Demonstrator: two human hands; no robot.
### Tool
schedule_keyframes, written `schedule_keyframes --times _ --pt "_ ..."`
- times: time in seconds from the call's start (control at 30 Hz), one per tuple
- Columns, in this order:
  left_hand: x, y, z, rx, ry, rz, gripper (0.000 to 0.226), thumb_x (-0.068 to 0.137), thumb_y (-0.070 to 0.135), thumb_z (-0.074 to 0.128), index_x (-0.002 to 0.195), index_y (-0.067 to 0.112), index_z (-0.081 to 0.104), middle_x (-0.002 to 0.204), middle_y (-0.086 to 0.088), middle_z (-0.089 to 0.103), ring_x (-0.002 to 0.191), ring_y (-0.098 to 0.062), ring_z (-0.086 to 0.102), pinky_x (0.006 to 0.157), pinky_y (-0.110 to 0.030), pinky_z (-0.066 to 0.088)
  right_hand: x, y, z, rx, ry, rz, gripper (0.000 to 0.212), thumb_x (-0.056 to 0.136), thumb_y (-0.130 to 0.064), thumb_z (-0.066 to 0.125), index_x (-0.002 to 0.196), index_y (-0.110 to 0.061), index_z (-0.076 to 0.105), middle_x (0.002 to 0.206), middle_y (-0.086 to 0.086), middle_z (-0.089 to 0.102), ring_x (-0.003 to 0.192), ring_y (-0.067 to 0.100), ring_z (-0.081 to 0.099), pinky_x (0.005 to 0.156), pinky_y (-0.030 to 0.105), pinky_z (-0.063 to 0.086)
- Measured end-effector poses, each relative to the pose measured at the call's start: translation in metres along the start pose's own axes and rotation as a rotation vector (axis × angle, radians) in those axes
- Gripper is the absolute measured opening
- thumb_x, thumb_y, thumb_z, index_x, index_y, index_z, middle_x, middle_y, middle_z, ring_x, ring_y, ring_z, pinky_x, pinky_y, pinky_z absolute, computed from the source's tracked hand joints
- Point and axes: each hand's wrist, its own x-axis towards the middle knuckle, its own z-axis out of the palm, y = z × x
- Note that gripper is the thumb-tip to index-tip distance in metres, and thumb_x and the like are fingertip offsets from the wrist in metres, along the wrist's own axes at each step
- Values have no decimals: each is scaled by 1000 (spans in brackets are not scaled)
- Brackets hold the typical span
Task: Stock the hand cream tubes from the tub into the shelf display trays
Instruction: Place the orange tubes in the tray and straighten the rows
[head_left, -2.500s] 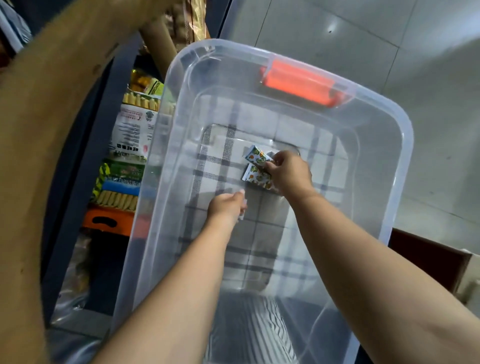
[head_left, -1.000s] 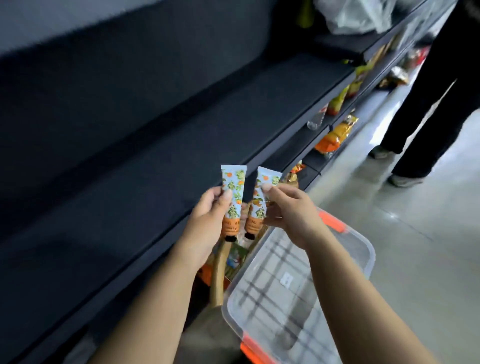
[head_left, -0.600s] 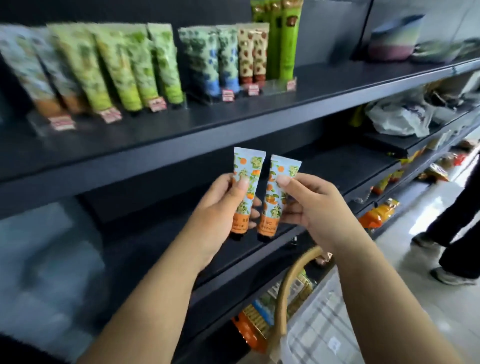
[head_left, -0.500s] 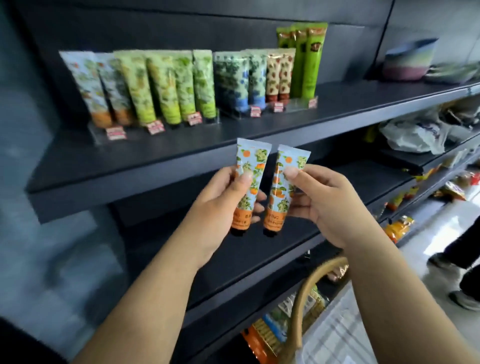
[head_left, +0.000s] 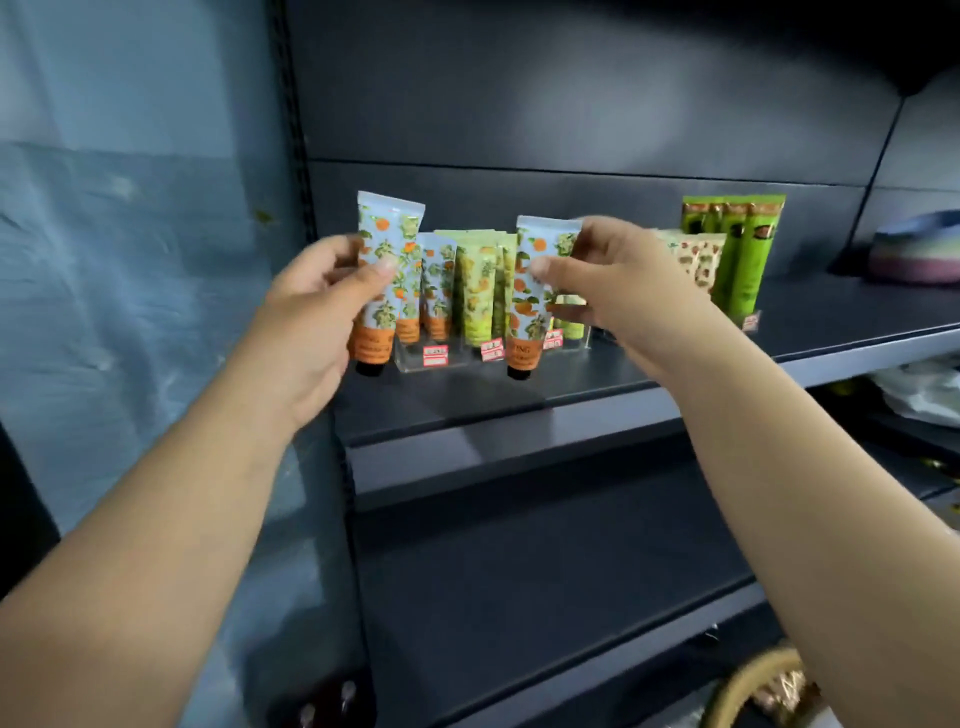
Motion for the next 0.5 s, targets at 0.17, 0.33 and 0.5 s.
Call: schedule_keyframes --times 0.17,0.33,0.5 --pt "29 -1 -15 161 64 18 15 88 10 56 80 23 57 77 7 60 70 -4 56 68 -21 47 39 -5 18 -149 -73 -68 20 82 -10 67 80 -28 57 84 -3 65 85 14 65 84 37 56" --pt "51 -12 -12 256 94 -10 16 87 13 60 76 24 55 82 8 62 80 -8 60 82 -30 50 74 -1 32 -232 -137 -117 22 79 -9 70 80 -26 56 86 1 65 81 17 65 79 40 56" --pt "67 -25 -9 299 126 -28 16 88 13 59 77 24 55 85 6 62 83 -9 61 78 -29 50 95 14 38 -362 -149 -177 16 79 -17 71 85 -23 58 91 -3 65 84 14 64 71 27 55"
